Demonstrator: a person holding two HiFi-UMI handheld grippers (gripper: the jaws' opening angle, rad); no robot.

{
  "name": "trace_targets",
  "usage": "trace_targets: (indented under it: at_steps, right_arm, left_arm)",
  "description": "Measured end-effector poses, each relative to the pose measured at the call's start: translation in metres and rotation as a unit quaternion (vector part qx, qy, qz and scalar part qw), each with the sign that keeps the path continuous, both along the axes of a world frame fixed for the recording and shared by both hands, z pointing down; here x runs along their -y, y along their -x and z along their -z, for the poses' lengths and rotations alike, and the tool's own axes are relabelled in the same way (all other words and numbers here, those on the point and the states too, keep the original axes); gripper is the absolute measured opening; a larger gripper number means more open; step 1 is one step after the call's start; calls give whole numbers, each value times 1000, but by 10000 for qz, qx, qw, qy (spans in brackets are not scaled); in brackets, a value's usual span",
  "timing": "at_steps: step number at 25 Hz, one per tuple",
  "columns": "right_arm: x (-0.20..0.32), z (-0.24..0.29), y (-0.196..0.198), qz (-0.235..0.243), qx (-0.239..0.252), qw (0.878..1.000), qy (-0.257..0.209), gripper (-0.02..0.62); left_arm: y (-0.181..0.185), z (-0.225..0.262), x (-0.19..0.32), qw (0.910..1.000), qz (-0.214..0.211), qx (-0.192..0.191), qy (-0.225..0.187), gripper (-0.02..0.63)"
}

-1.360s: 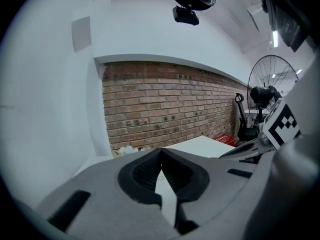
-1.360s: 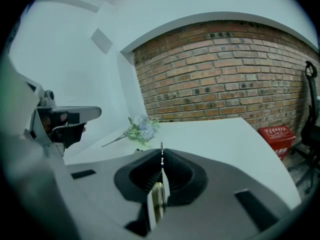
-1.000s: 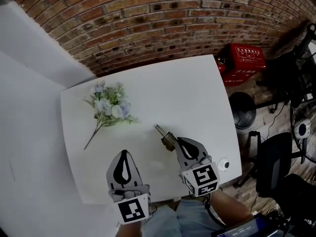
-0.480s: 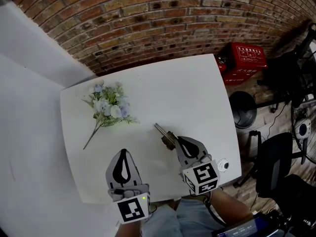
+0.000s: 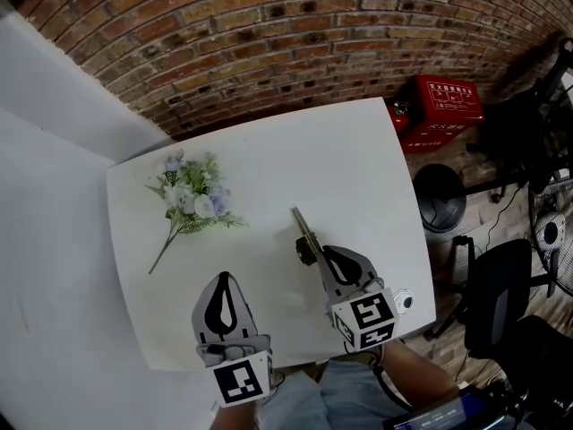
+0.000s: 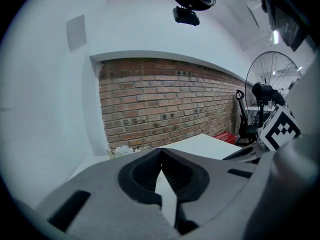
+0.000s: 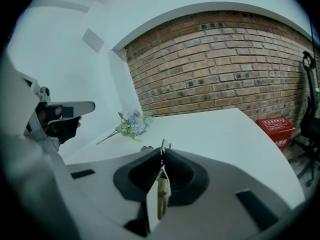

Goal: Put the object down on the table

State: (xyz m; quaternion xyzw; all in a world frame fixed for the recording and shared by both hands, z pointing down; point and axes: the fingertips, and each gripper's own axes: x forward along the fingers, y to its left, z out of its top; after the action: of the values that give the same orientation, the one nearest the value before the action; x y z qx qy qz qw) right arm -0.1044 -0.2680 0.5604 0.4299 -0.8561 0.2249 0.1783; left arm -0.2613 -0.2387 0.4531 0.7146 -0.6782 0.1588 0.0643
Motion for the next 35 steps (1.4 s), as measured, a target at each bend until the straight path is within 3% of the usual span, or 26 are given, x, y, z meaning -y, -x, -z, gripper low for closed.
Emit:
trace_targets:
  at_steps: [35]
  right_arm:
    - [7,3,5,221,129,9995,-165,49]
  left_arm:
    - [-10,-8,11,9999,-70,95,11,8]
